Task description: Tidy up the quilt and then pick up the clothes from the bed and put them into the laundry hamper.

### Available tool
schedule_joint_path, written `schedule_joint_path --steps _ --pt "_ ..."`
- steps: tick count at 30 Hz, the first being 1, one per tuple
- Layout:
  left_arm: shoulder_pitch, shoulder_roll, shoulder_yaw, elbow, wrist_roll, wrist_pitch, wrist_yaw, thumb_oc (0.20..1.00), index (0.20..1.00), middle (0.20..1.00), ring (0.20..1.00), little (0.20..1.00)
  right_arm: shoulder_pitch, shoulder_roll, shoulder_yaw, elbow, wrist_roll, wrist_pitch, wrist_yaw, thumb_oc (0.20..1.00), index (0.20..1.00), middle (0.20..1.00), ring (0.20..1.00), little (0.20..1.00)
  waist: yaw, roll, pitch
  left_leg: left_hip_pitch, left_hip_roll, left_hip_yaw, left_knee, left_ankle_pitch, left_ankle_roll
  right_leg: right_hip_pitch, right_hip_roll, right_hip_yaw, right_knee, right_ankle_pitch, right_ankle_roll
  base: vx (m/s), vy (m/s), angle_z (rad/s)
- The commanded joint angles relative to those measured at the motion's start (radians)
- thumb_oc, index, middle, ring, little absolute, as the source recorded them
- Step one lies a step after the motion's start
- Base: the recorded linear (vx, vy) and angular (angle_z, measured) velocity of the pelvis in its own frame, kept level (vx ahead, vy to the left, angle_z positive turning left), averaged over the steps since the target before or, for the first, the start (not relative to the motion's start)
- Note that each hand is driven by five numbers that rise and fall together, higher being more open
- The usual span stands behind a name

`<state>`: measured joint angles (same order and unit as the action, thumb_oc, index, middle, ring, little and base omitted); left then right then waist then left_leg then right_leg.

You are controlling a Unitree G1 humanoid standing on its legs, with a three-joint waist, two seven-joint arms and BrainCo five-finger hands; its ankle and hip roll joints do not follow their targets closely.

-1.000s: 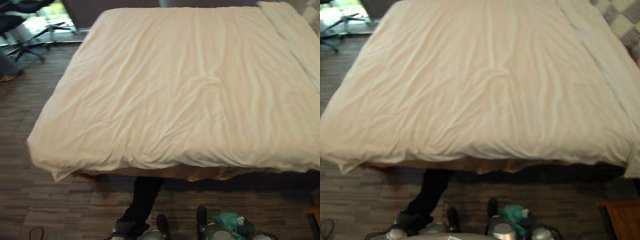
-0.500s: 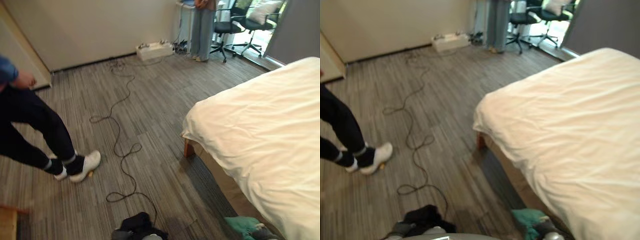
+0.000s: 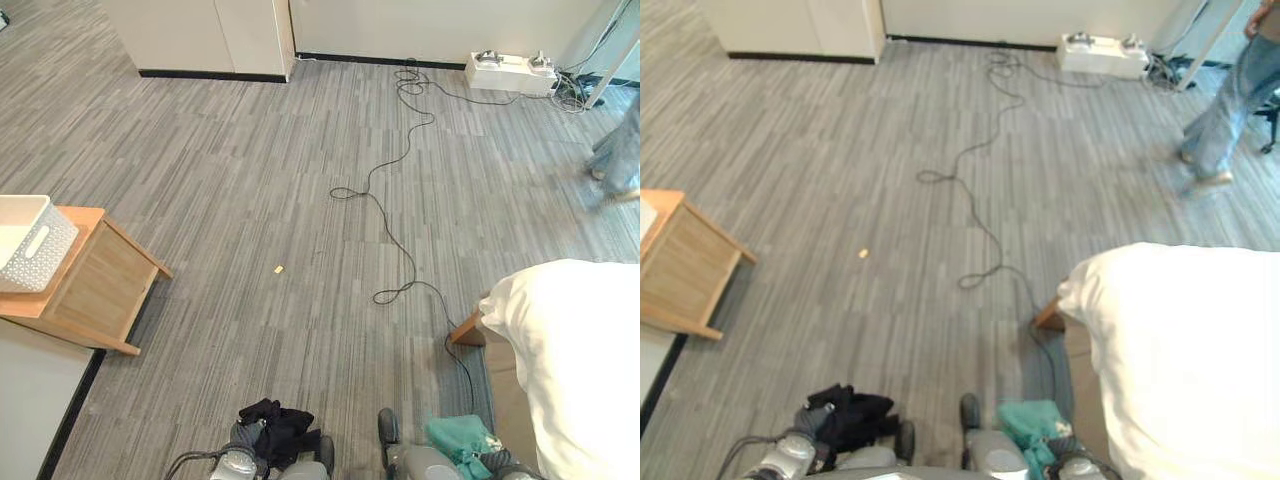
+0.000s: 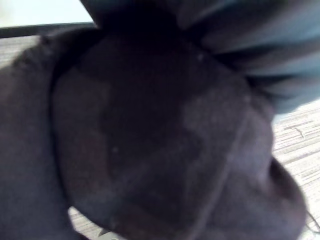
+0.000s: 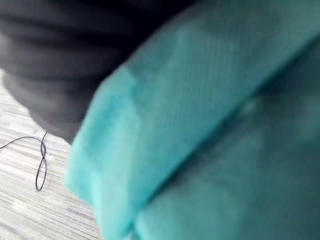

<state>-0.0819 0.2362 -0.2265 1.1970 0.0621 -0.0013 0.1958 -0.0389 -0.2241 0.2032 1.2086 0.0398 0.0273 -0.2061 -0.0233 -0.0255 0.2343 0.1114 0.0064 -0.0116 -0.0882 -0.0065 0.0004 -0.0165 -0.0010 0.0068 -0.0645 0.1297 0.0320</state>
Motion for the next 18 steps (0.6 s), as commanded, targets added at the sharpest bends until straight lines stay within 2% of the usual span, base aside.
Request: schedule_joint_path --steps 1,2,3,4,5,6,8,9,10,11,12,14,15,16,17,18 --pt "-0.069 -0.007 -0.013 0.048 0.014 -0.018 0.016 0.200 0.200 0.200 0.200 0.200 -0.054 -0.043 0.004 0.026 -0.021 -0.001 -0.022 0.200 0.200 0.200 0.200 0.200 0.023 0.000 0.017 -0.072 -0.011 0.083 0.154 -0.047 -0.030 0.010 -0.032 -0.036 0.101 -0.197 0.065 0.13 -0.079 -0.06" --pt "-0.068 -0.009 -0.013 0.048 0.016 -0.019 0.012 0.200 0.200 0.200 0.200 0.200 -0.053 -0.051 0.010 0.013 -0.028 -0.005 -0.019 0.200 0.200 0.200 0.200 0.200 0.032 -0.003 0.025 -0.108 -0.012 0.085 0.258 -0.050 -0.045 0.043 -0.038 -0.043 0.068 -0.195 0.058 0.17 -0.134 -0.10" --pt "-0.069 -0.010 -0.014 0.046 0.019 -0.018 0.016 0.200 0.200 0.200 0.200 0.200 -0.050 -0.059 0.016 -0.009 -0.030 -0.012 -0.017 0.200 0.200 0.200 0.200 0.200 0.040 -0.009 0.039 -0.166 -0.002 0.089 0.390 -0.007 -0.058 0.068 -0.044 -0.043 0.054 -0.200 0.041 0.18 -0.218 -0.02" --pt "-0.084 -0.009 -0.019 0.026 0.014 -0.013 0.031 0.200 0.200 0.200 0.200 0.200 -0.042 -0.075 0.015 -0.057 -0.026 -0.014 -0.018 0.200 0.200 0.200 0.200 0.200 0.058 -0.017 0.076 -0.319 0.034 0.090 0.652 0.088 -0.076 0.111 -0.051 -0.063 0.040 -0.213 0.009 0.13 -0.175 0.21" --pt "-0.084 -0.009 -0.019 0.026 0.014 -0.013 0.031 0.200 0.200 0.200 0.200 0.200 -0.042 -0.075 0.015 -0.057 -0.026 -0.014 -0.018 0.200 0.200 0.200 0.200 0.200 0.057 -0.014 0.074 -0.326 0.036 0.087 0.660 0.085 -0.077 0.109 -0.048 -0.065 0.041 -0.213 0.008 0.21 -0.164 0.46" --pt "-0.088 -0.009 -0.025 0.020 0.019 -0.008 0.042 0.200 0.200 0.200 0.200 0.200 -0.048 -0.081 0.021 -0.074 -0.020 -0.014 -0.019 0.200 0.200 0.200 0.200 0.200 0.069 -0.027 0.082 -0.375 0.031 0.104 0.691 0.075 -0.066 0.137 -0.052 -0.068 0.029 -0.228 0.003 0.27 -0.053 0.32" --pt "-0.083 -0.003 -0.016 0.020 0.026 -0.006 0.049 0.200 0.200 0.200 0.200 0.200 -0.051 -0.081 0.029 -0.093 -0.023 -0.014 -0.015 0.200 0.200 0.200 0.200 0.200 0.093 -0.030 0.068 -0.436 0.026 0.142 0.623 0.040 -0.056 0.186 -0.048 -0.063 0.009 -0.260 0.009 0.46 -0.013 -0.14" --pt "-0.073 -0.004 -0.011 0.028 0.038 -0.004 0.048 0.200 0.200 0.200 0.200 0.200 -0.052 -0.082 0.032 -0.097 -0.027 -0.017 -0.017 0.200 0.200 0.200 0.200 0.200 0.109 -0.028 0.060 -0.434 0.022 0.170 0.530 0.021 -0.046 0.214 -0.047 -0.061 0.000 -0.281 0.017 0.72 0.124 -0.40" --pt "-0.055 -0.005 -0.004 0.038 0.060 -0.001 0.047 0.200 0.200 0.200 0.200 0.200 -0.053 -0.085 0.030 -0.101 -0.034 -0.023 -0.021 0.200 0.200 0.200 0.200 0.200 0.123 -0.010 0.032 -0.399 0.019 0.229 0.288 0.061 -0.046 0.238 -0.037 -0.059 -0.003 -0.308 0.033 0.81 0.177 -0.39" --pt "-0.043 -0.009 -0.001 0.046 0.074 -0.001 0.039 0.200 0.200 0.200 0.200 0.200 -0.059 -0.086 0.035 -0.095 -0.043 -0.027 -0.022 0.200 0.200 0.200 0.200 0.200 0.130 0.006 0.020 -0.408 0.032 0.271 0.189 0.090 -0.055 0.263 -0.021 -0.063 -0.003 -0.335 0.037 0.77 0.201 0.07" --pt "-0.033 -0.009 0.002 0.051 0.083 0.001 0.040 0.200 0.200 0.200 0.200 0.200 -0.061 -0.086 0.034 -0.092 -0.051 -0.027 -0.025 0.200 0.200 0.200 0.200 0.200 0.136 0.005 0.020 -0.392 0.027 0.320 0.097 0.102 -0.054 0.293 -0.031 -0.074 -0.003 -0.360 0.045 0.63 0.157 0.33" --pt "-0.021 -0.010 0.005 0.073 0.098 0.006 0.030 0.200 0.200 0.200 0.200 0.200 -0.078 -0.083 0.050 -0.073 -0.087 -0.020 -0.033 0.200 0.200 0.200 0.200 0.200 0.149 0.001 0.008 -0.412 0.034 0.381 0.027 0.099 -0.055 0.344 -0.038 -0.099 0.008 -0.407 0.060 0.65 0.133 -0.09" --pt "-0.009 -0.009 0.010 0.083 0.110 0.011 0.026 0.200 0.200 0.200 0.200 0.200 -0.088 -0.076 0.059 -0.059 -0.104 -0.016 -0.033 0.200 0.200 0.200 0.200 0.200 0.158 -0.012 0.007 -0.413 0.032 0.410 0.029 0.103 -0.048 0.370 -0.048 -0.108 0.024 -0.432 0.069 0.71 0.125 -0.31" --pt "0.002 -0.004 0.022 0.097 0.121 0.020 0.018 0.200 0.200 0.200 0.200 0.200 -0.091 -0.071 0.063 -0.048 -0.118 -0.011 -0.023 0.200 0.200 0.200 0.200 0.200 0.163 -0.018 -0.009 -0.397 0.032 0.424 0.036 0.106 -0.033 0.378 -0.051 -0.113 0.047 -0.438 0.079 1.02 0.158 0.20" --pt "0.008 0.003 0.026 0.103 0.134 0.020 0.016 0.200 0.200 0.200 0.200 0.200 -0.085 -0.049 0.067 -0.030 -0.128 -0.010 -0.020 0.200 0.200 0.200 0.200 0.200 0.181 -0.053 -0.029 -0.400 0.019 0.424 0.104 0.131 -0.005 0.375 -0.073 -0.116 0.155 -0.403 0.100 0.77 0.119 0.28" --pt "0.008 0.004 0.025 0.103 0.134 0.020 0.015 0.200 0.200 0.200 0.200 0.200 -0.085 -0.048 0.067 -0.030 -0.128 -0.010 -0.020 0.200 0.200 0.200 0.200 0.200 0.182 -0.055 -0.031 -0.403 0.019 0.425 0.107 0.129 -0.005 0.371 -0.075 -0.116 0.158 -0.405 0.101 0.76 0.138 0.13"
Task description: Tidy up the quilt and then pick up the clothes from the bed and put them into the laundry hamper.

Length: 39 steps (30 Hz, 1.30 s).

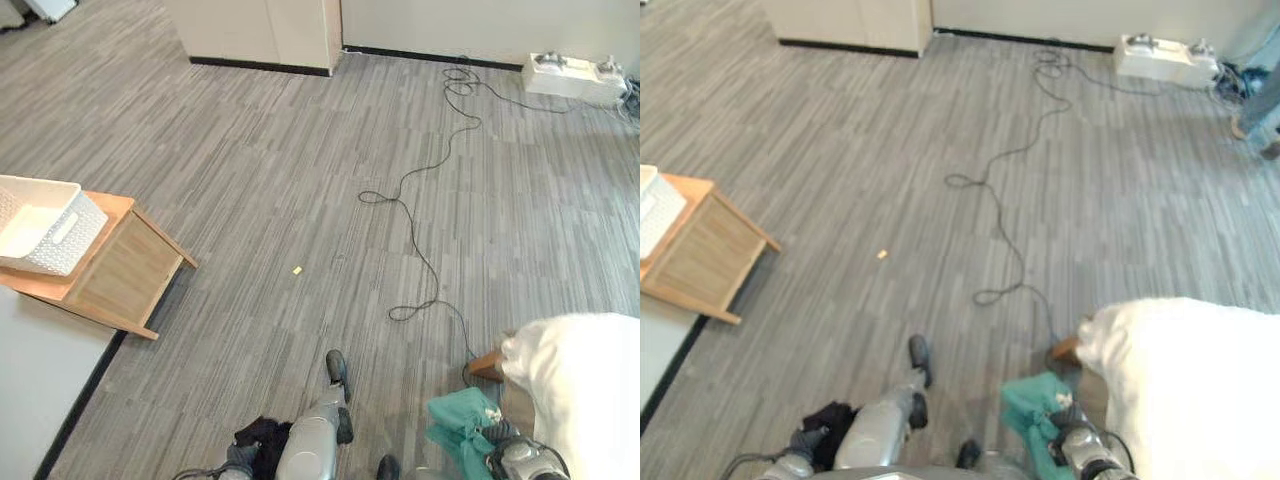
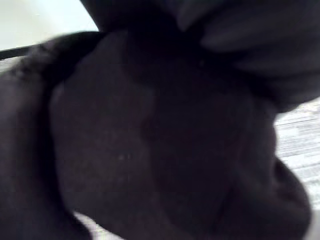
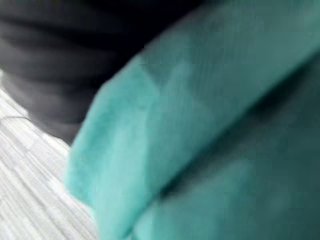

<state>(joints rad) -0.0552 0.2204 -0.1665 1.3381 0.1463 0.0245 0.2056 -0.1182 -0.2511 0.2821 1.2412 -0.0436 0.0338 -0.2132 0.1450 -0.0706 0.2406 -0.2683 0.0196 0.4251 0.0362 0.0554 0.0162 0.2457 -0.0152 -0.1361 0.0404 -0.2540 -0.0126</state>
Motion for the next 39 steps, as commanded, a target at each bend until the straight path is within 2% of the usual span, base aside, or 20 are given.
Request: schedule_joint_path --steps 1,3,4,5,7,10,13,14,15,17,19,22,24,27,30,32,33,34,35,39 --pt "-0.018 0.027 -0.034 -0.037 0.050 -0.003 0.004 0.200 0.200 0.200 0.200 0.200 0.001 -0.015 -0.013 -0.049 -0.048 -0.015 -0.010 0.200 0.200 0.200 0.200 0.200 0.029 -0.038 -0.039 -0.016 -0.018 -0.033 0.001 0.041 0.001 0.084 -0.073 0.032 0.171 0.067 0.184 0.46 0.142 0.01" --pt "-0.015 0.032 -0.030 -0.034 0.053 -0.004 -0.005 0.200 0.200 0.200 0.200 0.200 0.013 -0.011 -0.023 -0.034 -0.042 -0.015 -0.005 0.200 0.200 0.200 0.200 0.200 0.025 -0.057 -0.027 0.037 -0.057 -0.057 0.014 -0.012 0.034 -0.003 -0.085 0.041 0.424 0.261 0.256 0.58 0.206 0.29" --pt "-0.015 0.032 -0.030 -0.035 0.053 -0.004 -0.005 0.200 0.200 0.200 0.200 0.200 0.012 -0.010 -0.023 -0.033 -0.042 -0.015 -0.005 0.200 0.200 0.200 0.200 0.200 0.025 -0.058 -0.027 0.036 -0.058 -0.057 0.015 -0.013 0.035 -0.005 -0.086 0.041 0.427 0.260 0.258 0.77 0.200 0.71" --pt "-0.025 0.041 -0.036 -0.046 0.044 0.002 -0.001 0.200 0.200 0.200 0.200 0.200 -0.002 -0.013 -0.026 -0.035 -0.038 -0.013 -0.006 0.200 0.200 0.200 0.200 0.200 0.002 -0.015 -0.008 0.129 -0.050 -0.105 -0.016 -0.029 0.058 -0.152 -0.044 0.066 0.638 0.352 0.245 0.68 0.160 0.73" --pt "-0.040 0.043 -0.053 -0.052 0.046 0.005 0.000 0.200 0.200 0.200 0.200 0.200 -0.006 -0.017 -0.033 -0.044 -0.026 -0.013 -0.008 0.200 0.200 0.200 0.200 0.200 -0.037 0.035 0.019 0.229 -0.035 -0.166 -0.066 -0.042 0.055 -0.305 -0.031 0.045 0.723 0.258 0.205 0.79 0.161 0.99" --pt "-0.081 0.042 -0.105 -0.080 0.075 -0.002 0.006 0.200 0.200 0.200 0.200 0.200 -0.004 -0.034 -0.048 -0.053 0.003 -0.018 -0.015 0.200 0.200 0.200 0.200 0.200 -0.111 0.060 0.054 0.359 -0.043 -0.282 -0.098 -0.085 0.028 -0.425 -0.037 0.057 0.501 0.155 0.156 0.73 -0.041 1.28" --pt "-0.121 0.036 -0.122 -0.092 0.071 -0.014 0.011 0.200 0.200 0.200 0.200 0.200 0.005 -0.047 -0.067 -0.041 0.022 -0.008 -0.022 0.200 0.200 0.200 0.200 0.200 -0.159 0.055 0.048 0.472 -0.041 -0.379 -0.122 -0.180 -0.016 -0.443 -0.101 0.123 0.022 0.225 0.182 0.93 -0.207 1.77" --pt "-0.122 0.031 -0.116 -0.083 0.067 -0.019 0.015 0.200 0.200 0.200 0.200 0.200 0.016 -0.043 -0.066 -0.022 0.016 0.001 -0.018 0.200 0.200 0.200 0.200 0.200 -0.185 0.043 0.038 0.533 -0.031 -0.421 -0.096 -0.246 -0.025 -0.499 -0.093 0.221 -0.011 0.272 0.219 0.79 -0.205 1.28" --pt "-0.122 0.030 -0.116 -0.083 0.067 -0.019 0.015 0.200 0.200 0.200 0.200 0.200 0.016 -0.043 -0.066 -0.021 0.016 0.000 -0.018 0.200 0.200 0.200 0.200 0.200 -0.187 0.047 0.041 0.536 -0.027 -0.422 -0.093 -0.252 -0.025 -0.495 -0.090 0.218 -0.008 0.269 0.218 0.80 -0.224 1.04" --pt "-0.109 0.015 -0.105 -0.079 0.057 -0.025 0.022 0.200 0.200 0.200 0.200 0.200 0.029 -0.043 -0.061 -0.011 0.014 0.002 -0.003 0.200 0.200 0.200 0.200 0.200 -0.196 0.038 0.021 0.543 -0.009 -0.467 0.063 -0.254 -0.041 -0.487 -0.063 0.249 0.066 0.279 0.209 0.62 -0.235 1.06" --pt "-0.109 0.008 -0.100 -0.097 0.009 -0.032 0.021 0.200 0.200 0.200 0.200 0.200 0.036 -0.051 -0.064 0.013 0.019 0.002 -0.007 0.200 0.200 0.200 0.200 0.200 -0.188 0.031 0.035 0.373 0.022 -0.468 0.457 -0.109 -0.054 -0.434 -0.054 0.227 0.099 0.269 0.153 0.48 -0.415 1.13" --pt "-0.111 0.022 -0.092 -0.118 -0.032 -0.031 0.043 0.200 0.200 0.200 0.200 0.200 0.015 -0.067 -0.057 0.011 0.037 0.003 -0.020 0.200 0.200 0.200 0.200 0.200 -0.144 0.003 0.068 0.123 0.116 -0.326 0.769 -0.067 -0.024 -0.318 -0.074 0.116 0.059 0.208 0.076 0.42 -0.407 1.67" --pt "-0.099 0.015 -0.091 -0.105 -0.022 -0.028 0.036 0.200 0.200 0.200 0.200 0.200 0.000 -0.073 -0.048 0.023 0.034 0.004 -0.010 0.200 0.200 0.200 0.200 0.200 -0.103 0.005 0.044 0.030 0.134 -0.158 0.594 -0.112 -0.028 -0.165 -0.090 0.020 -0.006 0.136 0.078 0.75 -0.247 0.44" --pt "-0.073 0.013 -0.076 -0.095 -0.023 -0.030 0.026 0.200 0.200 0.200 0.200 0.200 0.005 -0.078 -0.056 0.029 0.034 -0.001 -0.011 0.200 0.200 0.200 0.200 0.200 -0.078 0.011 0.018 0.028 0.099 -0.058 0.362 -0.121 -0.037 -0.077 -0.092 -0.024 -0.026 0.085 0.105 0.72 -0.025 1.14" --pt "-0.033 0.011 -0.052 -0.061 -0.004 -0.009 0.014 0.200 0.200 0.200 0.200 0.200 0.006 -0.083 -0.068 0.040 0.025 -0.001 -0.021 0.200 0.200 0.200 0.200 0.200 -0.055 0.018 -0.019 0.043 0.106 0.127 0.070 -0.028 -0.066 0.027 -0.059 -0.095 -0.011 0.023 0.132 0.60 0.003 0.67" --pt "-0.011 0.016 -0.036 -0.038 0.011 0.007 0.006 0.200 0.200 0.200 0.200 0.200 0.014 -0.071 -0.070 0.038 0.016 -0.003 -0.018 0.200 0.200 0.200 0.200 0.200 -0.041 0.010 -0.046 0.101 0.051 0.090 -0.008 -0.026 -0.020 0.017 -0.059 -0.121 0.122 0.040 0.164 0.79 0.093 0.58" --pt "0.002 0.019 -0.024 -0.022 0.006 0.008 0.008 0.200 0.200 0.200 0.200 0.200 0.020 -0.052 -0.087 0.017 0.037 -0.016 -0.012 0.200 0.200 0.200 0.200 0.200 -0.043 -0.024 -0.038 0.123 -0.022 0.020 0.024 -0.065 0.035 -0.049 -0.087 -0.098 0.406 0.223 0.250 0.65 0.129 0.77" --pt "0.002 0.019 -0.024 -0.022 0.006 0.008 0.008 0.200 0.200 0.200 0.200 0.200 0.020 -0.052 -0.087 0.017 0.037 -0.016 -0.012 0.200 0.200 0.200 0.200 0.200 -0.045 -0.026 -0.040 0.121 -0.026 0.019 0.024 -0.067 0.038 -0.053 -0.091 -0.099 0.413 0.221 0.254 0.82 0.125 1.20" --pt "0.012 0.025 -0.019 -0.012 0.025 0.019 0.011 0.200 0.200 0.200 0.200 0.200 0.031 -0.034 -0.103 -0.010 0.057 -0.019 -0.004 0.200 0.200 0.200 0.200 0.200 -0.076 -0.012 -0.021 0.214 -0.030 -0.017 -0.006 -0.095 0.058 -0.166 -0.090 -0.041 0.642 0.301 0.259 0.41 0.047 0.89" --pt "-0.003 0.037 -0.022 -0.022 0.014 0.010 0.027 0.200 0.200 0.200 0.200 0.200 0.022 -0.013 -0.094 -0.054 0.072 -0.036 -0.004 0.200 0.200 0.200 0.200 0.200 -0.108 0.025 0.012 0.312 0.004 -0.109 -0.073 -0.079 0.046 -0.345 -0.094 -0.009 0.653 0.244 0.207 0.55 -0.118 1.37"
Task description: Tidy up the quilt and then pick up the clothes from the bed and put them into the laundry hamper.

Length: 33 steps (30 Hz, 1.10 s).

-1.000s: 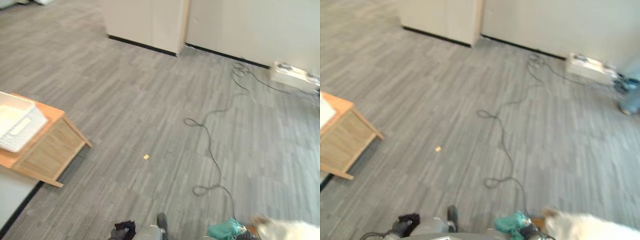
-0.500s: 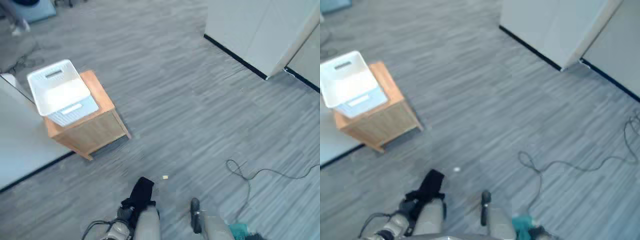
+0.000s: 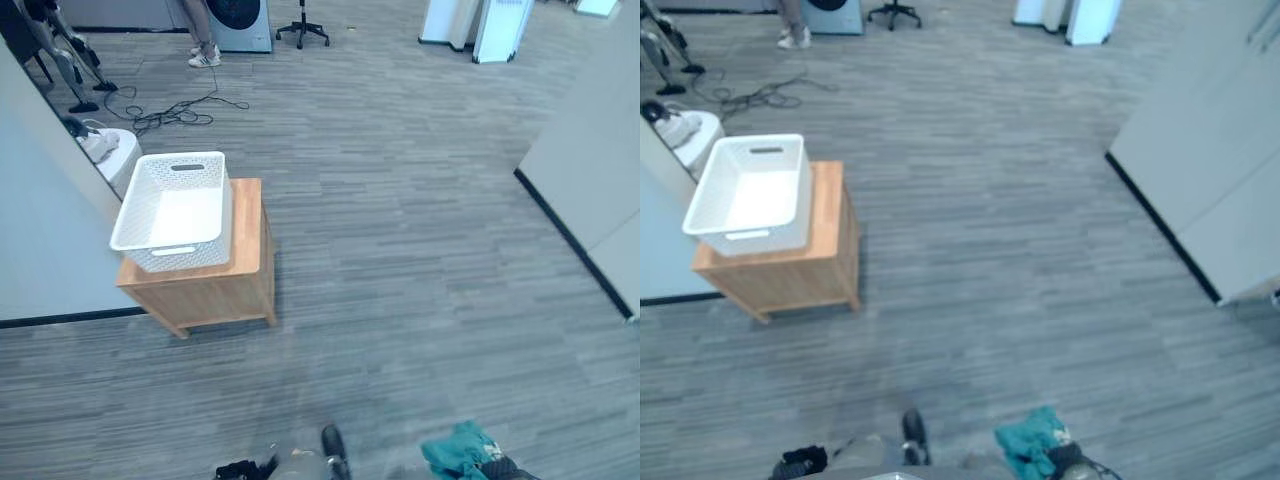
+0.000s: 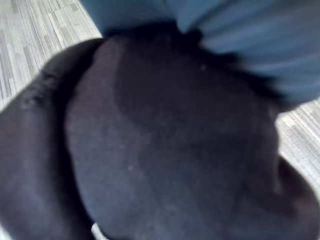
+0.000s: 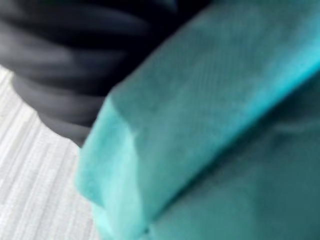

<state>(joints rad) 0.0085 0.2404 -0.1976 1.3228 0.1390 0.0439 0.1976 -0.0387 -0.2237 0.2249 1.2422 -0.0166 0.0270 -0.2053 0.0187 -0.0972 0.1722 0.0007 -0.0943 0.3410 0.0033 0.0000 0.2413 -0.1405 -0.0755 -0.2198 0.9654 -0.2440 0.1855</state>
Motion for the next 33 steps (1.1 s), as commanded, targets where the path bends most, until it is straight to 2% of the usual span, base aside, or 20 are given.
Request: schedule_joint_path --steps 1,2,3,4,5,7,9,11,13,15,17,18,20,24,25,26,27,29,30,33 --pt "-0.076 0.020 0.002 -0.015 0.022 -0.013 0.038 0.200 0.200 0.200 0.200 0.200 -0.056 -0.039 -0.032 -0.060 0.045 -0.029 -0.011 0.200 0.200 0.200 0.200 0.200 0.010 0.055 0.079 0.062 0.126 -0.059 -0.050 -0.026 -0.193 0.025 -0.042 0.080 -0.363 0.211 -0.007 0.18 -0.070 1.32" --pt "-0.076 0.020 0.002 -0.015 0.022 -0.013 0.038 0.200 0.200 0.200 0.200 0.200 -0.056 -0.039 -0.032 -0.060 0.045 -0.029 -0.011 0.200 0.200 0.200 0.200 0.200 0.010 0.055 0.079 0.061 0.127 -0.060 -0.050 -0.026 -0.193 0.026 -0.041 0.079 -0.364 0.212 -0.008 0.58 -0.306 1.52" --pt "-0.103 0.023 -0.023 -0.032 0.019 -0.026 0.044 0.200 0.200 0.200 0.200 0.200 -0.047 -0.042 -0.020 -0.064 0.046 -0.032 -0.018 0.200 0.200 0.200 0.200 0.200 -0.015 0.049 0.083 0.095 0.120 -0.139 -0.055 -0.045 -0.225 0.025 -0.050 0.133 -0.651 0.179 -0.026 0.79 -0.501 1.39" --pt "-0.132 0.019 -0.039 -0.053 0.010 -0.041 0.049 0.200 0.200 0.200 0.200 0.200 -0.041 -0.044 -0.026 -0.049 0.048 -0.023 -0.022 0.200 0.200 0.200 0.200 0.200 -0.042 0.034 0.080 0.138 0.125 -0.214 -0.069 -0.077 -0.257 0.032 -0.054 0.257 -0.892 0.215 -0.008 0.79 -0.501 1.11" --pt "-0.132 0.019 -0.039 -0.053 0.010 -0.041 0.049 0.200 0.200 0.200 0.200 0.200 -0.041 -0.044 -0.026 -0.049 0.048 -0.023 -0.022 0.200 0.200 0.200 0.200 0.200 -0.042 0.034 0.079 0.136 0.124 -0.214 -0.069 -0.076 -0.257 0.033 -0.055 0.257 -0.895 0.218 -0.008 0.59 -0.393 1.86" --pt "-0.143 0.030 -0.040 -0.048 0.017 -0.035 0.065 0.200 0.200 0.200 0.200 0.200 -0.022 -0.058 -0.007 0.004 -0.005 0.000 -0.023 0.200 0.200 0.200 0.200 0.200 -0.056 0.018 0.075 0.160 0.139 -0.256 -0.030 -0.142 -0.267 0.019 -0.049 0.349 -0.929 0.224 0.000 0.44 -0.290 2.04" --pt "-0.136 0.011 -0.029 -0.068 -0.029 -0.051 0.061 0.200 0.200 0.200 0.200 0.200 -0.042 -0.058 0.011 -0.011 -0.014 -0.009 -0.016 0.200 0.200 0.200 0.200 0.200 -0.047 0.012 0.090 0.110 0.156 -0.285 0.142 -0.143 -0.289 0.042 -0.048 0.303 -0.893 0.227 -0.014 0.40 -0.463 0.99" --pt "-0.144 -0.002 -0.021 -0.083 -0.093 -0.059 0.064 0.200 0.200 0.200 0.200 0.200 -0.054 -0.067 0.022 -0.021 -0.020 -0.013 -0.017 0.200 0.200 0.200 0.200 0.200 -0.034 0.002 0.130 -0.071 0.210 -0.287 0.467 -0.052 -0.310 0.074 -0.057 0.242 -0.861 0.195 -0.067 0.20 -0.520 1.42" --pt "-0.138 0.000 -0.013 -0.082 -0.107 -0.058 0.064 0.200 0.200 0.200 0.200 0.200 -0.063 -0.079 0.018 -0.030 0.000 -0.017 -0.018 0.200 0.200 0.200 0.200 0.200 -0.025 -0.008 0.146 -0.155 0.278 -0.165 0.570 -0.032 -0.293 0.152 -0.056 0.142 -0.893 0.165 -0.103 0.29 -0.442 1.68" --pt "-0.126 0.005 -0.002 -0.075 -0.099 -0.058 0.061 0.200 0.200 0.200 0.200 0.200 -0.070 -0.092 0.014 -0.022 0.000 -0.012 -0.015 0.200 0.200 0.200 0.200 0.200 -0.018 0.001 0.138 -0.201 0.269 -0.089 0.529 -0.033 -0.302 0.199 -0.059 0.106 -0.925 0.154 -0.103 0.36 -0.175 0.74" --pt "-0.103 0.006 0.013 -0.066 -0.094 -0.055 0.050 0.200 0.200 0.200 0.200 0.200 -0.074 -0.101 0.006 -0.029 0.007 -0.016 -0.013 0.200 0.200 0.200 0.200 0.200 -0.014 0.009 0.110 -0.227 0.240 0.009 0.381 -0.042 -0.297 0.251 -0.053 0.066 -0.965 0.134 -0.094 0.57 -0.049 0.86" --pt "-0.081 0.008 0.034 -0.050 -0.090 -0.050 0.043 0.200 0.200 0.200 0.200 0.200 -0.077 -0.103 -0.001 -0.035 0.004 -0.019 -0.013 0.200 0.200 0.200 0.200 0.200 -0.007 0.034 0.087 -0.212 0.228 0.091 0.202 0.000 -0.324 0.307 -0.025 0.040 -0.985 0.093 -0.080 0.58 0.016 0.76" --pt "-0.068 0.008 0.046 -0.048 -0.091 -0.047 0.044 0.200 0.200 0.200 0.200 0.200 -0.084 -0.108 0.000 -0.036 0.002 -0.022 -0.016 0.200 0.200 0.200 0.200 0.200 -0.002 0.039 0.080 -0.199 0.220 0.133 0.097 0.041 -0.336 0.338 -0.022 0.018 -0.986 0.066 -0.072 0.50 0.027 0.81" --pt "-0.027 0.017 0.069 -0.031 -0.075 -0.029 0.032 0.200 0.200 0.200 0.200 0.200 -0.070 -0.091 -0.006 -0.042 -0.017 -0.024 -0.012 0.200 0.200 0.200 0.200 0.200 0.016 0.033 0.038 -0.142 0.195 0.110 0.009 0.057 -0.292 0.381 -0.009 -0.018 -0.863 0.028 -0.048 0.59 0.036 0.10" --pt "-0.027 0.029 0.068 -0.026 -0.051 -0.021 0.024 0.200 0.200 0.200 0.200 0.200 -0.064 -0.069 -0.015 -0.059 -0.012 -0.026 -0.011 0.200 0.200 0.200 0.200 0.200 0.003 0.026 0.042 -0.076 0.165 0.114 -0.019 0.028 -0.267 0.310 -0.013 -0.015 -0.622 0.085 0.008 0.28 0.081 0.18" --pt "-0.027 0.030 0.068 -0.026 -0.051 -0.020 0.024 0.200 0.200 0.200 0.200 0.200 -0.064 -0.069 -0.015 -0.059 -0.012 -0.025 -0.011 0.200 0.200 0.200 0.200 0.200 0.003 0.024 0.041 -0.075 0.161 0.116 -0.022 0.027 -0.265 0.306 -0.017 -0.013 -0.613 0.081 0.010 0.40 0.114 0.74" --pt "-0.034 0.036 0.062 -0.031 -0.043 -0.021 0.023 0.200 0.200 0.200 0.200 0.200 -0.065 -0.062 -0.017 -0.080 -0.005 -0.029 -0.011 0.200 0.200 0.200 0.200 0.200 -0.011 0.022 0.050 -0.039 0.152 0.117 -0.042 0.016 -0.254 0.250 -0.029 0.008 -0.494 0.136 0.042 0.21 0.064 0.58" --pt "-0.047 0.049 0.053 -0.042 -0.040 -0.021 0.026 0.200 0.200 0.200 0.200 0.200 -0.082 -0.054 -0.023 -0.109 0.008 -0.032 -0.012 0.200 0.200 0.200 0.200 0.200 -0.039 0.041 0.072 0.018 0.175 0.112 -0.079 0.012 -0.248 0.115 -0.037 0.040 -0.292 0.187 0.058 0.32 -0.015 0.18" --pt "-0.072 0.066 0.042 -0.052 -0.040 -0.023 0.029 0.200 0.200 0.200 0.200 0.200 -0.095 -0.049 -0.023 -0.129 0.014 -0.036 -0.017 0.200 0.200 0.200 0.200 0.200 -0.044 0.058 0.083 0.038 0.213 0.105 -0.091 0.028 -0.258 0.050 -0.060 0.028 -0.309 0.182 0.029 0.35 -0.145 0.16" --pt "-0.102 0.073 0.023 -0.067 -0.043 -0.031 0.035 0.200 0.200 0.200 0.200 0.200 -0.101 -0.053 -0.026 -0.140 0.027 -0.037 -0.027 0.200 0.200 0.200 0.200 0.200 -0.055 0.064 0.087 0.062 0.231 0.075 -0.091 0.016 -0.285 0.019 -0.114 0.015 -0.510 0.150 -0.012 0.30 -0.179 0.40"
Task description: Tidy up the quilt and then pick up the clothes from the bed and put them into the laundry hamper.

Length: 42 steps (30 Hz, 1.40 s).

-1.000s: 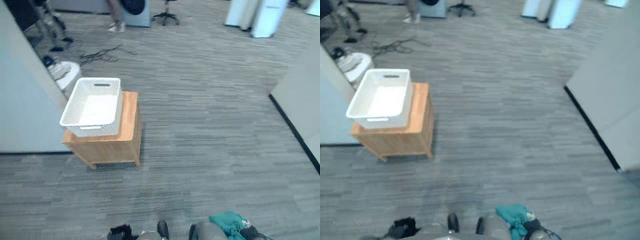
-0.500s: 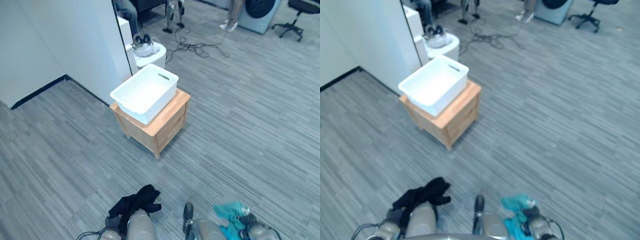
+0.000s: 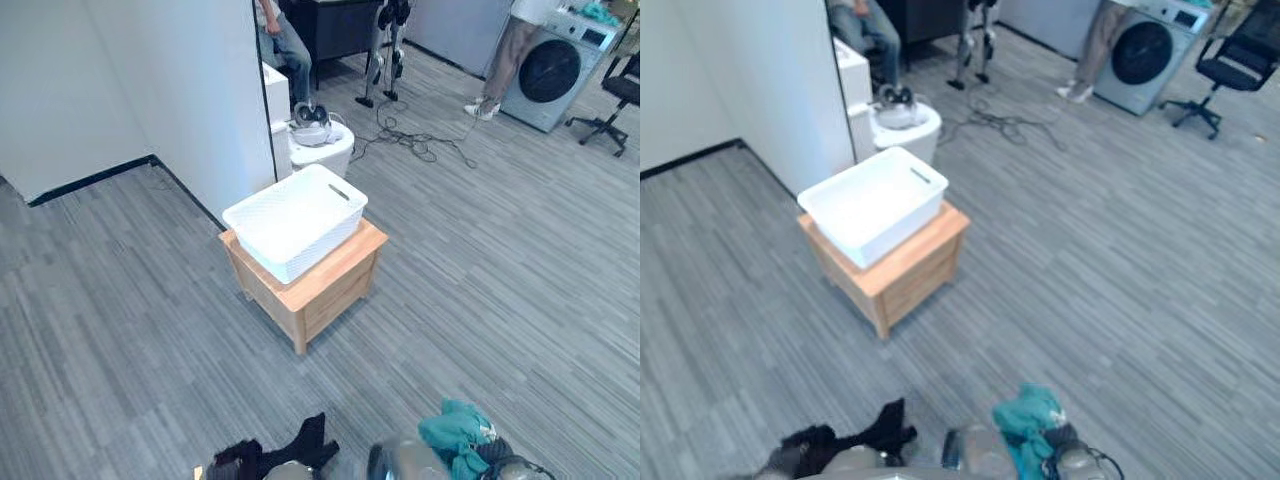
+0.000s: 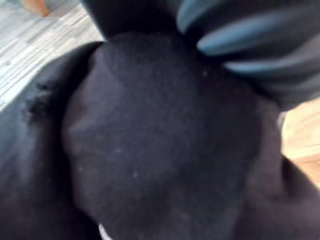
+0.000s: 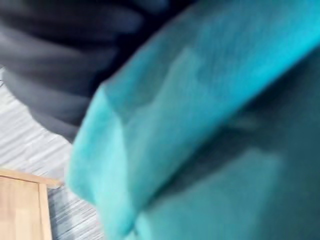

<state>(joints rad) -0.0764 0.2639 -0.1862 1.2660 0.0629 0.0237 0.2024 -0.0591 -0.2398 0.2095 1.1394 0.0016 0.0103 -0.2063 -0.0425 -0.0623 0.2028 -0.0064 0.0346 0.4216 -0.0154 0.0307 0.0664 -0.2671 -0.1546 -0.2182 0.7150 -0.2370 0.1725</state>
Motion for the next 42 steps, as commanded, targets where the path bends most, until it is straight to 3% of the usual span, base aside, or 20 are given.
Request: schedule_joint_path --steps 1,2,3,5,9,10,13,14,16,18,21,23,25,28,30,33,35,37,39,42 --pt "-0.017 0.050 0.012 -0.010 0.033 -0.011 0.030 0.200 0.200 0.200 0.200 0.200 -0.080 -0.037 -0.011 -0.037 0.009 -0.020 -0.026 0.200 0.200 0.200 0.200 0.200 0.004 0.029 0.057 0.070 0.102 -0.008 -0.072 -0.015 -0.111 0.149 -0.034 0.012 -0.262 0.143 0.001 0.12 -0.076 0.38" --pt "-0.017 0.050 0.012 -0.010 0.033 -0.011 0.030 0.200 0.200 0.200 0.200 0.200 -0.080 -0.037 -0.011 -0.037 0.009 -0.020 -0.026 0.200 0.200 0.200 0.200 0.200 0.004 0.029 0.058 0.070 0.103 -0.008 -0.072 -0.015 -0.111 0.149 -0.034 0.011 -0.262 0.143 0.000 0.26 -0.223 0.36" --pt "-0.036 0.049 -0.005 -0.013 0.038 -0.017 0.033 0.200 0.200 0.200 0.200 0.200 -0.079 -0.041 -0.017 -0.024 0.016 -0.017 -0.031 0.200 0.200 0.200 0.200 0.200 -0.012 0.025 0.049 0.089 0.106 -0.039 -0.072 -0.034 -0.136 0.164 -0.060 0.055 -0.533 0.177 0.002 0.40 -0.379 0.45" --pt "-0.050 0.047 -0.022 -0.009 0.055 -0.023 0.034 0.200 0.200 0.200 0.200 0.200 -0.075 -0.043 -0.033 -0.007 0.023 -0.008 -0.034 0.200 0.200 0.200 0.200 0.200 -0.039 0.023 0.037 0.103 0.134 -0.073 -0.072 -0.051 -0.172 0.152 -0.104 0.166 -0.693 0.250 0.034 0.47 -0.473 0.63" --pt "-0.046 0.055 -0.014 0.008 0.069 -0.030 0.031 0.200 0.200 0.200 0.200 0.200 -0.055 -0.044 -0.037 0.009 0.009 -0.003 -0.024 0.200 0.200 0.200 0.200 0.200 -0.052 0.013 0.013 0.147 0.159 -0.100 -0.072 -0.075 -0.207 0.145 -0.118 0.219 -0.740 0.268 0.053 0.35 -0.367 0.89" --pt "-0.021 0.043 -0.010 0.010 0.067 -0.027 0.032 0.200 0.200 0.200 0.200 0.200 -0.060 -0.047 -0.019 0.014 0.001 0.000 -0.022 0.200 0.200 0.200 0.200 0.200 -0.052 0.015 0.016 0.180 0.187 -0.107 -0.069 -0.053 -0.220 0.156 -0.079 0.230 -0.715 0.266 0.045 0.29 -0.471 0.41" --pt "-0.006 0.018 -0.006 0.007 0.033 -0.031 0.040 0.200 0.200 0.200 0.200 0.200 -0.078 -0.065 0.002 0.005 -0.011 -0.010 -0.028 0.200 0.200 0.200 0.200 0.200 -0.046 0.018 0.050 0.040 0.271 -0.137 0.240 0.012 -0.205 0.201 -0.038 0.194 -0.706 0.238 -0.014 0.25 -0.544 0.06" --pt "-0.006 0.007 -0.014 -0.001 0.030 -0.026 0.044 0.200 0.200 0.200 0.200 0.200 -0.079 -0.073 0.007 -0.009 -0.011 -0.013 -0.033 0.200 0.200 0.200 0.200 0.200 -0.051 0.014 0.068 0.002 0.303 -0.093 0.311 0.041 -0.185 0.237 -0.027 0.165 -0.705 0.212 -0.041 0.18 -0.445 0.26" --pt "-0.006 0.002 -0.015 -0.014 0.023 -0.021 0.038 0.200 0.200 0.200 0.200 0.200 -0.086 -0.083 0.011 -0.014 -0.009 -0.009 -0.031 0.200 0.200 0.200 0.200 0.200 -0.040 0.006 0.079 -0.041 0.261 -0.073 0.359 0.005 -0.166 0.272 -0.017 0.153 -0.702 0.190 -0.066 0.20 -0.249 0.70" --pt "-0.004 -0.014 -0.014 -0.023 0.010 -0.029 0.034 0.200 0.200 0.200 0.200 0.200 -0.098 -0.098 0.019 -0.021 -0.016 -0.009 -0.026 0.200 0.200 0.200 0.200 0.200 -0.026 0.011 0.071 -0.078 0.134 -0.077 0.265 -0.068 -0.153 0.295 -0.003 0.140 -0.716 0.182 -0.064 0.30 -0.064 0.38" --pt "0.004 -0.025 -0.017 -0.021 0.015 -0.029 0.029 0.200 0.200 0.200 0.200 0.200 -0.100 -0.106 0.015 -0.026 -0.028 -0.011 -0.023 0.200 0.200 0.200 0.200 0.200 -0.030 0.031 0.046 -0.049 0.121 -0.038 0.155 -0.056 -0.172 0.327 -0.002 0.112 -0.750 0.167 -0.041 0.25 0.085 0.07" --pt "0.009 -0.029 -0.020 -0.026 0.023 -0.031 0.029 0.200 0.200 0.200 0.200 0.200 -0.098 -0.108 0.016 -0.038 -0.036 -0.012 -0.022 0.200 0.200 0.200 0.200 0.200 -0.020 0.038 0.030 -0.078 0.129 -0.030 0.088 -0.001 -0.188 0.359 0.000 0.081 -0.746 0.139 -0.036 0.24 0.127 0.52" --pt "0.012 -0.026 -0.020 -0.029 0.028 -0.029 0.024 0.200 0.200 0.200 0.200 0.200 -0.095 -0.107 0.015 -0.048 -0.038 -0.015 -0.022 0.200 0.200 0.200 0.200 0.200 -0.020 0.043 0.026 -0.061 0.126 -0.023 0.049 0.018 -0.173 0.354 0.004 0.067 -0.721 0.136 -0.034 0.15 0.150 0.36" --pt "0.008 -0.005 -0.026 -0.035 0.060 -0.025 0.012 0.200 0.200 0.200 0.200 0.200 -0.080 -0.093 0.010 -0.096 -0.047 -0.022 -0.015 0.200 0.200 0.200 0.200 0.200 -0.024 0.036 0.018 0.013 0.097 -0.039 -0.032 0.011 -0.143 0.310 -0.003 0.060 -0.517 0.131 -0.003 0.19 0.224 0.11" --pt "-0.003 0.013 -0.032 -0.038 0.075 -0.016 0.014 0.200 0.200 0.200 0.200 0.200 -0.088 -0.087 0.010 -0.152 -0.052 -0.023 -0.018 0.200 0.200 0.200 0.200 0.200 -0.034 0.025 0.048 0.061 0.081 -0.043 -0.050 -0.009 -0.117 0.219 -0.022 0.097 -0.308 0.199 0.032 0.14 0.207 0.10" --pt "-0.004 0.031 -0.030 -0.067 0.078 -0.024 0.026 0.200 0.200 0.200 0.200 0.200 -0.086 -0.114 0.004 -0.322 -0.059 -0.041 -0.033 0.200 0.200 0.200 0.200 0.200 -0.064 0.032 0.071 0.098 0.087 -0.061 -0.066 -0.020 -0.104 0.111 0.023 0.171 -0.142 0.226 0.022 0.16 0.149 0.54" --pt "-0.006 0.039 -0.034 -0.076 0.077 -0.038 0.028 0.200 0.200 0.200 0.200 0.200 -0.083 -0.175 -0.009 -0.490 -0.068 -0.064 -0.043 0.200 0.200 0.200 0.200 0.200 -0.097 0.021 0.071 0.110 0.058 -0.104 -0.070 -0.033 -0.109 0.127 0.101 0.251 -0.314 0.165 -0.007 0.22 0.057 0.88" --pt "-0.009 0.042 -0.034 -0.071 0.081 -0.043 0.028 0.200 0.200 0.200 0.200 0.200 -0.081 -0.201 -0.019 -0.536 -0.071 -0.071 -0.047 0.200 0.200 0.200 0.200 0.200 -0.109 0.014 0.068 0.109 0.044 -0.125 -0.072 -0.044 -0.112 0.141 0.115 0.291 -0.444 0.162 -0.014 0.15 -0.011 0.77" --pt "-0.014 0.051 -0.032 -0.061 0.108 -0.031 0.034 0.200 0.200 0.200 0.200 0.200 -0.077 -0.262 -0.038 -0.605 -0.103 -0.087 -0.060 0.200 0.200 0.200 0.200 0.200 -0.124 0.003 0.060 0.108 0.022 -0.162 -0.072 -0.070 -0.114 0.163 0.108 0.350 -0.629 0.199 -0.011 0.18 -0.028 0.77" --pt "0.019 0.055 0.004 -0.065 0.086 -0.043 0.036 0.200 0.200 0.200 0.200 0.200 -0.114 -0.368 -0.107 -0.835 -0.114 -0.114 -0.079 0.200 0.200 0.200 0.200 0.200 -0.110 -0.010 0.053 0.124 0.011 -0.175 -0.059 -0.086 -0.110 0.197 0.086 0.347 -0.663 0.216 -0.006 0.17 -0.055 0.96"
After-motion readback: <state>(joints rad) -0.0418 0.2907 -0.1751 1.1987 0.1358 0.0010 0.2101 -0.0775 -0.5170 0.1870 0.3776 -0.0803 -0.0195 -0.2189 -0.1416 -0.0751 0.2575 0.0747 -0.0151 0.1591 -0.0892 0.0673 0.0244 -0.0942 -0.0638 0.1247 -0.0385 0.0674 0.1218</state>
